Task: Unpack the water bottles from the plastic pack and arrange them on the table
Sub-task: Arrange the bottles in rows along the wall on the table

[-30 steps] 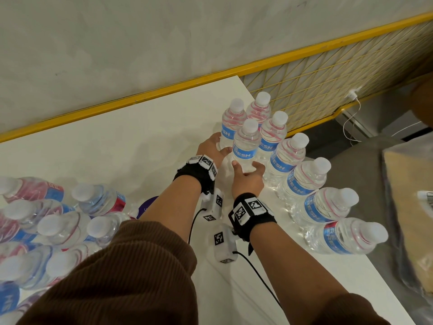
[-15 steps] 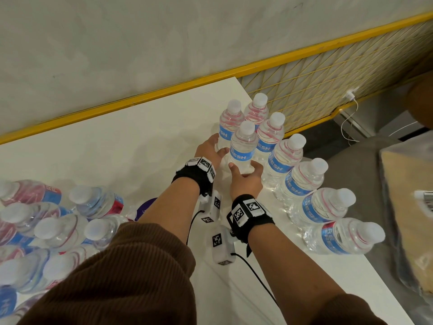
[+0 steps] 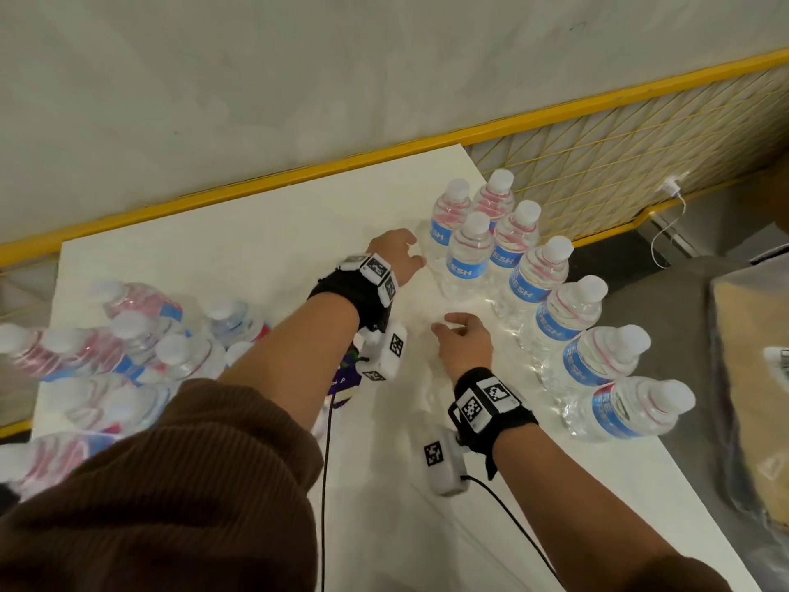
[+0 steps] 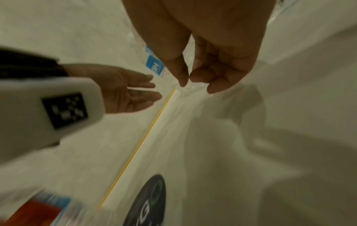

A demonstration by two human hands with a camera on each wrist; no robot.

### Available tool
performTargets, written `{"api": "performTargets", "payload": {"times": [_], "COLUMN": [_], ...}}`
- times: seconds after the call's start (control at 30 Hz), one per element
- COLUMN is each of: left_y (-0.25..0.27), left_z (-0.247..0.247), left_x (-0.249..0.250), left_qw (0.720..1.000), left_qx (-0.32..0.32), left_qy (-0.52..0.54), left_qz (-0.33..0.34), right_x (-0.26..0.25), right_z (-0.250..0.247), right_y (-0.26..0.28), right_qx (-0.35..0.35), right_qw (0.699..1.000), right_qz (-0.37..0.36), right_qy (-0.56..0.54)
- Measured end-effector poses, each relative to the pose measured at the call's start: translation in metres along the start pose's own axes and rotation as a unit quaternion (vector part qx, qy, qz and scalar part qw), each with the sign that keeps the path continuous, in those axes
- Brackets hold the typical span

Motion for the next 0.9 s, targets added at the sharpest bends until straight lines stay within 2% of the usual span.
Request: {"api": "performTargets", "payload": {"times": [0.1,0.2,0.37,0.5,0.73,0.8,0.9], "left_y": [0.032,0.072,0.146,0.202,0.265,0.274,0.284], "left_z": [-0.037,-0.065,-0.089,-0.099,-0.098,-0.095,-0.088], "left_x": [0.014,0.014,-0.007,-0.039,-0.097,-0.105,-0.112], "left_qw": [1.0,0.999,0.998,0.997,0.987,0.984,0.975], "left_qx": [-0.007,-0.023,-0.045,-0.024,0.013,0.011,-0.008], "left_qy": [0.02,-0.016,-0.043,-0.074,-0.158,-0.178,-0.22], "left_qz": [0.022,0.025,0.013,0.011,-0.013,-0.02,-0.028], "right_x": [0.003,-0.005,-0.02,-0.024,-0.024,-0.026,-0.025], "right_z": [0.005,0.01,0.016,0.025,0.054,0.058,0.056], "right_y": [0.03,0.061,0.108,0.152,0.215,0.225,0.231], "right_qx": [-0.08,-0.136,-0.163,-0.177,-0.237,-0.224,-0.152], "right_qw": [0.995,0.985,0.978,0.966,0.952,0.952,0.963], "right_qz": [-0.045,-0.087,-0.126,-0.177,-0.193,-0.208,-0.219], "right_qy": [0.042,0.064,0.04,0.06,0.023,0.028,0.039]}}
Point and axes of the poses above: each hand's wrist, its own y-axis away from the middle knuckle, its own z-axis out of the palm, x = y × z, the point moved 2 cm from there along -y, towards the middle knuckle, and after that the axes turned 2 degrees about -z, right-handed, at the moved point
